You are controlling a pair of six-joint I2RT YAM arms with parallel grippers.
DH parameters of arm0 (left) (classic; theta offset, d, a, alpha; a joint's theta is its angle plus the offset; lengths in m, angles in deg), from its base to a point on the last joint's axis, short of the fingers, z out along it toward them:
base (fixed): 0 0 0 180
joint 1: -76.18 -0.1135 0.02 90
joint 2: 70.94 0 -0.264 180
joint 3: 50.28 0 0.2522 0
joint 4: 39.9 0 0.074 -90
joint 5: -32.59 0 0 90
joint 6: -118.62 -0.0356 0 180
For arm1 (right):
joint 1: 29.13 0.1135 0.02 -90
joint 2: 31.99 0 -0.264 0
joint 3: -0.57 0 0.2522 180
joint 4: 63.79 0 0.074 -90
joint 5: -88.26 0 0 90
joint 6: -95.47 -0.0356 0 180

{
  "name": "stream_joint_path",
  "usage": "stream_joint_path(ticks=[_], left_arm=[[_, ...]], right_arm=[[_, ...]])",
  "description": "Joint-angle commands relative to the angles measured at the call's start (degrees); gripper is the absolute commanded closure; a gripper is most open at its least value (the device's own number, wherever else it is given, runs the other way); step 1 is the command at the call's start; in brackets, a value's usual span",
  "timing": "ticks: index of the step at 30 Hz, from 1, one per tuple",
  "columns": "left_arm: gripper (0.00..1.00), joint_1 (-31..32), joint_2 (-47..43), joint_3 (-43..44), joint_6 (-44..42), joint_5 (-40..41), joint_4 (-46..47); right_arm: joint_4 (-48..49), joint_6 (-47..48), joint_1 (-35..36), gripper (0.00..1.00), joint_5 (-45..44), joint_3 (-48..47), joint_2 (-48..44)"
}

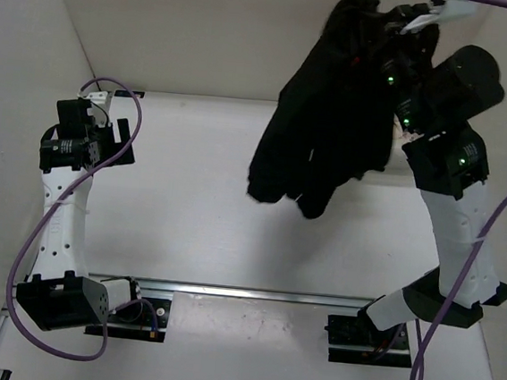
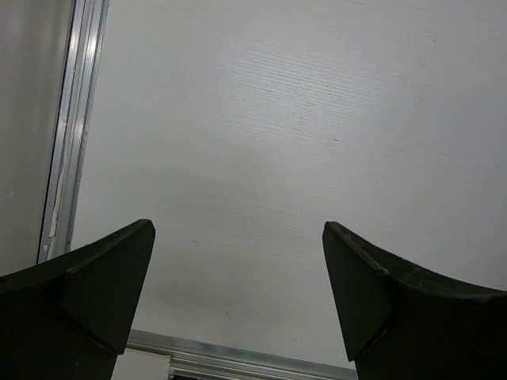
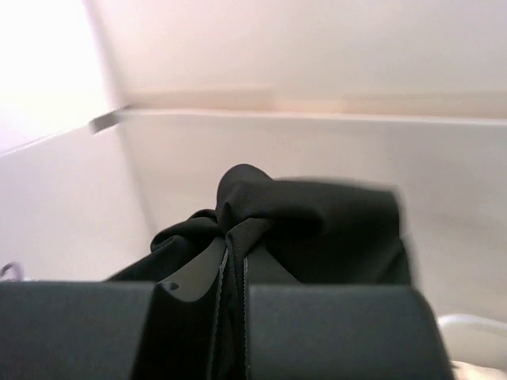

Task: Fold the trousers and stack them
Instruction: Move the trousers to the center of the board, then flatten the trousers out

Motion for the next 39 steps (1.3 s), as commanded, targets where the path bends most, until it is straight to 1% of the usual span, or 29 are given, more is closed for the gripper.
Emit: stream_joint_path(ticks=[1, 6, 8, 9, 10, 11, 12, 13, 14, 15, 16, 17, 18, 19, 20, 21, 22, 23, 24, 25, 26, 27, 30, 33, 36, 39], left_arm=[[0.01, -0.2, -2.2, 0.1, 0.0, -1.5, 1.0], [0.0, -0.2, -4.3, 0.1, 0.0, -1.0, 1.0], [0.0, -0.2, -4.3, -0.6, 0.0, -0.5, 0.5], [0.0, -0.2, -4.8, -0.6, 0.0, -0.5, 0.5], [0.0, -0.2, -4.9, -1.4, 0.0, -0.5, 0.5], [0.0, -0.2, -4.9, -2.3, 0.0, -0.5, 0.5], [0.0, -0.2, -4.9, -2.8, 0.0, -0.5, 0.5], [0.0, -0.2, -4.2, -3.3, 0.0, 0.1, 0.5], [0.0, -0.2, -3.6, -4.2, 0.0, 0.1, 0.5], [0.0, -0.2, -3.1, -4.2, 0.0, 0.1, 0.5], [0.02, -0.2, -1.6, -4.9, 0.0, 0.6, 0.5], [0.02, -0.2, -0.8, -4.9, 0.0, 0.6, -0.2], [0.03, -0.2, 0.1, -5.5, 0.0, 0.6, -0.2], [0.03, -0.2, 1.6, -5.5, 0.0, 0.6, -0.9], [0.06, 0.3, 2.3, -6.8, 0.0, 0.6, -1.5], [0.06, 0.3, 3.0, -7.7, 0.0, 0.6, -1.5], [0.07, 0.3, 4.2, -8.7, 0.0, 0.0, -1.5], [0.07, 1.7, 4.7, -11.0, 0.0, -0.9, -1.5], [0.08, 2.5, 5.4, -12.3, 0.0, -1.5, -2.1], [0.1, 3.5, 6.1, -13.5, 0.0, -2.0, -2.1], [0.1, 5.8, 7.6, -14.5, 0.0, -2.8, -2.1], [0.11, 7.0, 8.5, -16.4, 0.0, -5.1, -2.1], [0.13, 11.8, 12.1, -18.5, 0.0, -9.1, -1.2], [0.13, 15.5, 16.0, -19.2, 0.0, -9.6, 0.8], [0.13, 18.1, 19.6, -19.2, 0.0, -10.1, 3.1], [0.13, 19.6, 23.9, -18.7, 0.0, -10.1, 4.3]], right_arm=[[2.0, -3.6, 3.1, 1.0, 4.0, 0.9, 7.4], [-4.5, -9.7, 3.6, 1.0, 4.5, 4.4, 13.6], [-8.8, -10.9, 3.6, 1.0, 5.1, 5.1, 17.3], [-11.0, -12.0, 3.6, 0.97, 5.1, 5.1, 19.0], [-13.2, -12.0, 3.6, 0.84, 6.0, 4.5, 22.9], [-18.4, -12.9, 2.8, 0.62, 7.0, 3.4, 25.4], [-21.7, -13.7, 1.9, 0.36, 8.3, -0.8, 28.0], [-24.8, -14.8, 1.2, 0.1, 13.0, -3.3, 33.6], [-31.1, -15.7, 0.4, 0.01, 15.0, -5.8, 36.1], [-33.5, -16.6, -1.2, 0.01, 16.5, -7.6, 37.9], [-35.0, -18.2, -2.1, 0.01, 17.4, -7.0, 39.0], [-35.8, -18.7, -2.8, 0.01, 17.9, -4.5, 38.3], [-34.5, -18.7, -3.4, 0.01, 17.2, 4.4, 34.3], [-32.4, -18.7, -3.4, 0.01, 16.0, 10.4, 31.4], [-26.6, -18.7, -3.4, 0.01, 15.1, 16.9, 28.3], [-23.5, -18.7, -3.4, 0.01, 15.1, 29.0, 22.4], [-20.7, -19.2, -3.4, 0.01, 16.0, 34.4, 19.9], [-17.3, -19.2, -3.4, 0.03, 19.0, 38.6, 18.2], [-16.3, -19.2, -2.9, 0.04, 20.6, 44.6, 16.0], [-15.6, -19.2, -2.4, 0.06, 22.5, 46.5, 16.0], [-15.5, -17.5, -1.0, 0.07, 24.2, 47.9, 15.5], [-14.9, -16.5, 0.0, 0.07, 25.5, 49.1, 15.5], [-13.1, -15.0, 3.5, 0.06, 26.2, 51.0, 17.0], [-11.3, -16.9, 4.0, 0.05, 28.7, 51.0, 19.7], [-11.3, -18.0, 4.6, 0.05, 29.4, 49.6, 22.9], [-13.6, -18.0, 4.6, 0.06, 28.6, 48.1, 25.6]])
